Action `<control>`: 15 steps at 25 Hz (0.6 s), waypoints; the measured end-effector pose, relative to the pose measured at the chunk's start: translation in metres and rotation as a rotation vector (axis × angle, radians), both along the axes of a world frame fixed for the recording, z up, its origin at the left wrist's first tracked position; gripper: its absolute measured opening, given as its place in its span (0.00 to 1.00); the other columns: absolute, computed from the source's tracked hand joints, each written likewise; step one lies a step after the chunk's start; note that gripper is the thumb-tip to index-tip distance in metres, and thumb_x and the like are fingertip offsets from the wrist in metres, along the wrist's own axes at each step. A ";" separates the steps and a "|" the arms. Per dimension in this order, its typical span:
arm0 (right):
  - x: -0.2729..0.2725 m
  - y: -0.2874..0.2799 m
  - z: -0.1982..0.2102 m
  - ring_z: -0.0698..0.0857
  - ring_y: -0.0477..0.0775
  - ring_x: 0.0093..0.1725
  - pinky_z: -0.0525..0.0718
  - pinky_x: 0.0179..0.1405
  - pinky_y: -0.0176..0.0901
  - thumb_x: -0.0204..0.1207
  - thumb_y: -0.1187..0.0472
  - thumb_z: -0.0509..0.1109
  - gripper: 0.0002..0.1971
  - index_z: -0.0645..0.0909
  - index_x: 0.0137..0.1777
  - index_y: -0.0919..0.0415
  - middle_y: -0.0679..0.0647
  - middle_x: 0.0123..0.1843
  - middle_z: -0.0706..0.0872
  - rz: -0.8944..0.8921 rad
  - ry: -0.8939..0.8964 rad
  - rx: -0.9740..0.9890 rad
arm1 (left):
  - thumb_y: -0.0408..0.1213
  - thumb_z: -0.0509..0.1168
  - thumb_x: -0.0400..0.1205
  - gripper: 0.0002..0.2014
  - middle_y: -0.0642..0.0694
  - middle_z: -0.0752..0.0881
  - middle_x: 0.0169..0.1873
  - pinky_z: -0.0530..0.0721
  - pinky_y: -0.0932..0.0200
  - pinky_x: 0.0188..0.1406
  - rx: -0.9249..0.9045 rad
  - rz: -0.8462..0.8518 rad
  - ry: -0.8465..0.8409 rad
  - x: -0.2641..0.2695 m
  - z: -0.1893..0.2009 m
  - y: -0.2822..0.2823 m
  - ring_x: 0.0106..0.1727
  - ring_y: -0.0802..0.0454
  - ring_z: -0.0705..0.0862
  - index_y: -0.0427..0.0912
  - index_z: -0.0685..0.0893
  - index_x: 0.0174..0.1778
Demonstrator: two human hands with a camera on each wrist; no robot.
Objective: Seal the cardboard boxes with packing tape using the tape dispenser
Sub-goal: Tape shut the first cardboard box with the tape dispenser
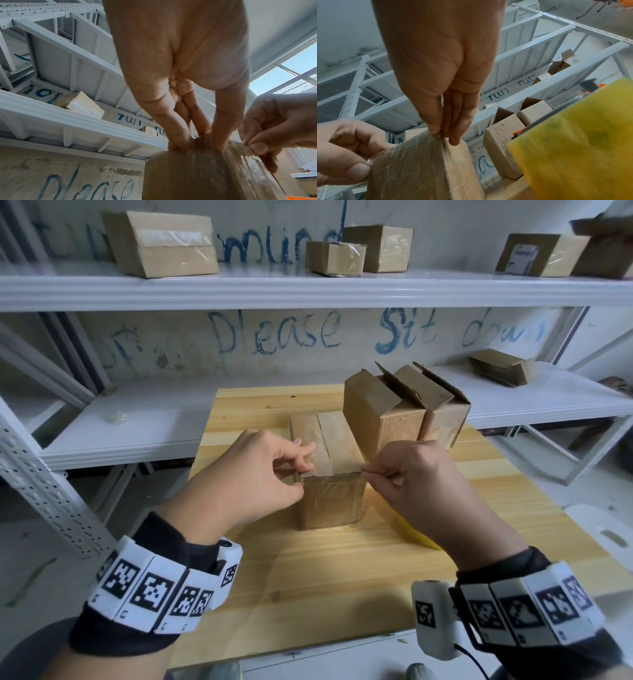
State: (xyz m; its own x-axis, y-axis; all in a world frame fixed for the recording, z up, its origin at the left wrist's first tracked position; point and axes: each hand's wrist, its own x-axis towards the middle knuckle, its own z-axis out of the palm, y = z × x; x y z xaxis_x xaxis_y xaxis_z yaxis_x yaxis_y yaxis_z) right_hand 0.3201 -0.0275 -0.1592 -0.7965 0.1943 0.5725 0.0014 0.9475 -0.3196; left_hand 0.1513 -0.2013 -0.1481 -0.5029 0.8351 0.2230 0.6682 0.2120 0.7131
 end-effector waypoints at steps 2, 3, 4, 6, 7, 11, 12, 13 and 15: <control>0.001 -0.002 0.002 0.85 0.46 0.34 0.86 0.35 0.44 0.75 0.69 0.75 0.06 0.86 0.36 0.62 0.50 0.33 0.85 -0.004 -0.036 0.024 | 0.22 0.75 0.73 0.12 0.55 0.89 0.63 0.83 0.66 0.66 -0.012 -0.006 0.021 0.000 0.001 0.000 0.68 0.75 0.80 0.45 0.93 0.41; 0.002 -0.003 0.002 0.85 0.48 0.35 0.86 0.35 0.46 0.75 0.69 0.74 0.06 0.85 0.37 0.62 0.50 0.34 0.85 -0.007 -0.050 0.030 | 0.23 0.76 0.74 0.12 0.55 0.88 0.64 0.83 0.65 0.67 -0.025 -0.013 0.031 -0.001 0.001 0.000 0.68 0.75 0.79 0.47 0.92 0.41; 0.003 -0.004 0.003 0.86 0.48 0.36 0.87 0.36 0.47 0.75 0.70 0.74 0.05 0.85 0.39 0.61 0.50 0.34 0.85 -0.016 -0.050 0.027 | 0.23 0.77 0.75 0.12 0.55 0.88 0.65 0.83 0.65 0.67 -0.039 -0.024 0.033 -0.002 0.001 -0.001 0.69 0.75 0.79 0.48 0.92 0.41; 0.003 -0.007 0.003 0.88 0.47 0.39 0.89 0.39 0.47 0.76 0.69 0.74 0.04 0.85 0.44 0.59 0.47 0.37 0.87 -0.057 -0.037 -0.060 | 0.24 0.77 0.75 0.12 0.56 0.87 0.66 0.83 0.66 0.67 -0.051 -0.038 0.026 -0.003 0.001 -0.001 0.69 0.77 0.78 0.49 0.91 0.41; 0.004 -0.009 0.003 0.88 0.44 0.41 0.89 0.41 0.44 0.76 0.67 0.73 0.05 0.85 0.47 0.57 0.44 0.39 0.87 -0.084 -0.048 -0.145 | 0.24 0.77 0.76 0.11 0.56 0.87 0.66 0.82 0.68 0.66 -0.049 -0.038 0.021 -0.003 0.002 -0.002 0.68 0.77 0.78 0.48 0.91 0.42; 0.000 -0.021 0.000 0.88 0.40 0.45 0.85 0.41 0.27 0.81 0.61 0.69 0.13 0.82 0.65 0.56 0.43 0.46 0.87 -0.148 -0.235 -0.271 | 0.23 0.76 0.76 0.09 0.56 0.88 0.64 0.82 0.71 0.65 -0.040 -0.024 0.012 -0.002 0.002 -0.001 0.67 0.79 0.78 0.43 0.92 0.43; -0.001 -0.022 -0.001 0.88 0.45 0.43 0.86 0.41 0.34 0.82 0.62 0.68 0.11 0.84 0.62 0.60 0.49 0.44 0.88 -0.162 -0.253 -0.228 | 0.23 0.76 0.76 0.09 0.55 0.88 0.65 0.82 0.70 0.65 -0.041 -0.025 0.009 -0.002 0.001 -0.001 0.68 0.77 0.78 0.42 0.92 0.44; -0.002 -0.023 -0.001 0.88 0.50 0.41 0.87 0.41 0.40 0.81 0.63 0.68 0.10 0.84 0.59 0.64 0.52 0.42 0.89 -0.184 -0.252 -0.209 | 0.22 0.75 0.76 0.09 0.53 0.88 0.65 0.83 0.69 0.64 -0.036 -0.030 -0.003 -0.003 0.001 0.000 0.69 0.75 0.78 0.41 0.92 0.44; -0.004 -0.023 0.001 0.87 0.52 0.37 0.85 0.36 0.40 0.77 0.64 0.73 0.02 0.86 0.46 0.62 0.54 0.36 0.88 -0.208 -0.242 -0.259 | 0.21 0.75 0.76 0.09 0.50 0.88 0.66 0.85 0.67 0.62 -0.021 -0.042 -0.030 -0.003 -0.001 0.001 0.72 0.71 0.78 0.39 0.91 0.44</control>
State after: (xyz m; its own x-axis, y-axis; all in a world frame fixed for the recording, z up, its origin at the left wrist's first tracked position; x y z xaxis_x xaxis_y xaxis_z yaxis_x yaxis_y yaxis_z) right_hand 0.3157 -0.0506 -0.1586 -0.8308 0.4786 0.2840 0.2889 0.8071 -0.5149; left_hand 0.1487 -0.2004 -0.1487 -0.4737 0.8598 0.1905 0.6554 0.1997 0.7284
